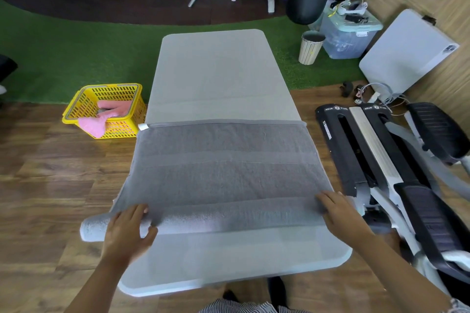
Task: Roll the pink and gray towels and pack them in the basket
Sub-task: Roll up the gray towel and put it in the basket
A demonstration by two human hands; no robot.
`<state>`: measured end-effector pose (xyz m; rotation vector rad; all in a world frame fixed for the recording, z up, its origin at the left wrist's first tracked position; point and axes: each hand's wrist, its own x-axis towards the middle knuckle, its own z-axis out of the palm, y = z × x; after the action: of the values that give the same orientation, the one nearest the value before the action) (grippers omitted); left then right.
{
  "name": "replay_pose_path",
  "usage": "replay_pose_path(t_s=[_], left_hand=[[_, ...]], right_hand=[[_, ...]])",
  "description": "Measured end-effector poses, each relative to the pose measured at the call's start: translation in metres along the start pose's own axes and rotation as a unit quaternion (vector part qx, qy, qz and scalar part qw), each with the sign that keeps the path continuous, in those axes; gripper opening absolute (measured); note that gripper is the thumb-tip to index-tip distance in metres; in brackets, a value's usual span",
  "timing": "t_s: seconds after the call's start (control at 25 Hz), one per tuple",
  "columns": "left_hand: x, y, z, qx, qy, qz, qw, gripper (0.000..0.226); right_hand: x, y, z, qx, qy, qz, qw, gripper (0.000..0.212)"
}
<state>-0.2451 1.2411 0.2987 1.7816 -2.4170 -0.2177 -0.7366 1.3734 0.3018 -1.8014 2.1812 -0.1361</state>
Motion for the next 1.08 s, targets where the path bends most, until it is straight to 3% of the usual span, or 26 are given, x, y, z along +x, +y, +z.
replay_pose_path(t_s=[0.24,0.4,0.52,0.68,0.76,0.92,1.08], left_hand=[[-0.014,-0.021,0.021,0.004,-0.035,0.033,0.999,0.058],[-0.015,-0.014,0.009,-0.018,-0.048,0.017,0.999,0.045],[-0.014,-0.014,0.006,-0.008,-0.036,0.031,0.999,0.048],[-0.013,-0.008,0.007,-0.008,-0.014,0.022,1.000,0.048],[-0.015,-0.008,0.013,-0.003,-0.010,0.040,0.999,0.052],[-0.013,-0.006,0.018,0.019,-0.014,0.045,0.999,0.058],[-0.015,0.005,0.013,0.017,-0.015,0.049,0.999,0.047]], right_hand=[[-0.010,0.008,0.014,0.024,-0.009,-0.040,0.999,0.057],[-0.002,0.008,0.008,0.052,-0.029,0.011,0.998,0.029],[-0.001,0.007,0.003,0.021,-0.038,0.020,0.999,0.031],[0.002,-0.001,0.009,0.001,0.042,-0.021,0.999,0.048],[0.002,-0.003,0.014,-0.005,0.064,-0.053,0.997,0.047],[-0.004,-0.005,0.015,-0.043,0.030,-0.072,0.996,0.055],[0.002,-0.006,0.003,-0.039,-0.010,-0.023,0.999,0.036]])
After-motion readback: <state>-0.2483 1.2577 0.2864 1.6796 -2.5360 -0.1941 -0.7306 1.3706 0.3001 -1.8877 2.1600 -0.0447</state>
